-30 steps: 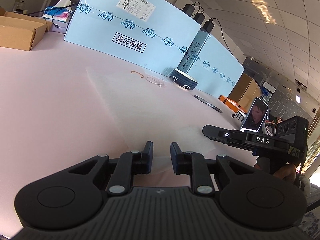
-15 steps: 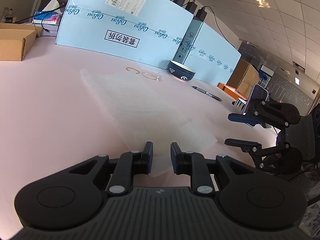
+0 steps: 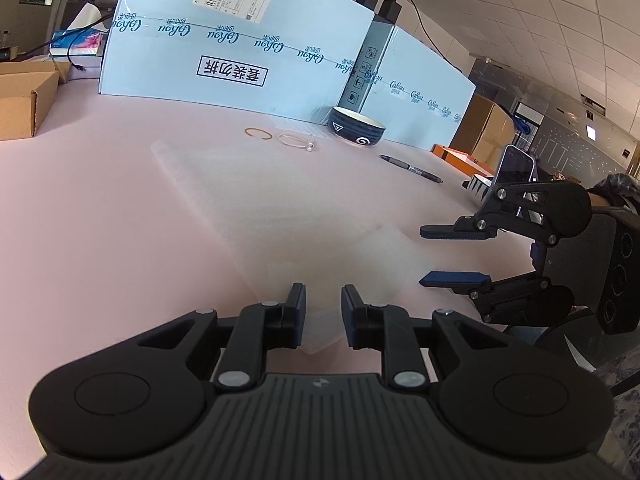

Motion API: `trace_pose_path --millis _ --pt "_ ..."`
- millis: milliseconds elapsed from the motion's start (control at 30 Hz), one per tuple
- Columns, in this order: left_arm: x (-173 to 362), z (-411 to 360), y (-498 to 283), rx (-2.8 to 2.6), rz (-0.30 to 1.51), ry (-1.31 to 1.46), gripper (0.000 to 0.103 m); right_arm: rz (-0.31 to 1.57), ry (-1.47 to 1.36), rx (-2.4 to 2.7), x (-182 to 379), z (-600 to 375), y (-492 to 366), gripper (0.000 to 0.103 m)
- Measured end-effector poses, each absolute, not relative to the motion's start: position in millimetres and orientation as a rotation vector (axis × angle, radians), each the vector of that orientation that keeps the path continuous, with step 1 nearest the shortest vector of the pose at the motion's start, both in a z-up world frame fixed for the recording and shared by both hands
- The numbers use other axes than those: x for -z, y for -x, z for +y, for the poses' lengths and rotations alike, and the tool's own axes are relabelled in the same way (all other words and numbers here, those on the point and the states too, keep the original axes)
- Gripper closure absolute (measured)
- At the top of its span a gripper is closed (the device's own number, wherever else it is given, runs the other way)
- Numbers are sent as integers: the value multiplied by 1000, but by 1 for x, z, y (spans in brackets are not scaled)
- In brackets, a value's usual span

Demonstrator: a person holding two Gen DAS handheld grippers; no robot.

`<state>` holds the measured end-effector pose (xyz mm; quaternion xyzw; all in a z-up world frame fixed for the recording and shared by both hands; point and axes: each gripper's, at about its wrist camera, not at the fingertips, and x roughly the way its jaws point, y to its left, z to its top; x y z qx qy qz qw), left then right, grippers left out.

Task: Fold shopping bag

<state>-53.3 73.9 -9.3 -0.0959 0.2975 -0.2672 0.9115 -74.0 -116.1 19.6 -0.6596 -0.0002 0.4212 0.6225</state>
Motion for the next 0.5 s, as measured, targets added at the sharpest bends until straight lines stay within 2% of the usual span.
trace_pose_path --millis 67,133,167,200,267,500 --pt "9 73 53 553 615 190 84 -7 1536 -973 -14 -113 76 88" --pt "8 72 55 560 611 182 78 -8 1549 -980 -9 -112 77 97" --pt "7 71 56 564 604 170 66 -8 1555 -984 -6 -111 78 99" --pt "5 70 58 568 595 157 46 -7 1546 -983 -6 -111 78 99" --pt "0 66 63 558 576 95 27 32 1508 -996 -11 -109 74 99" --pt "-16 31 77 657 453 -278 28 232 1276 -1135 -37 -107 39 99"
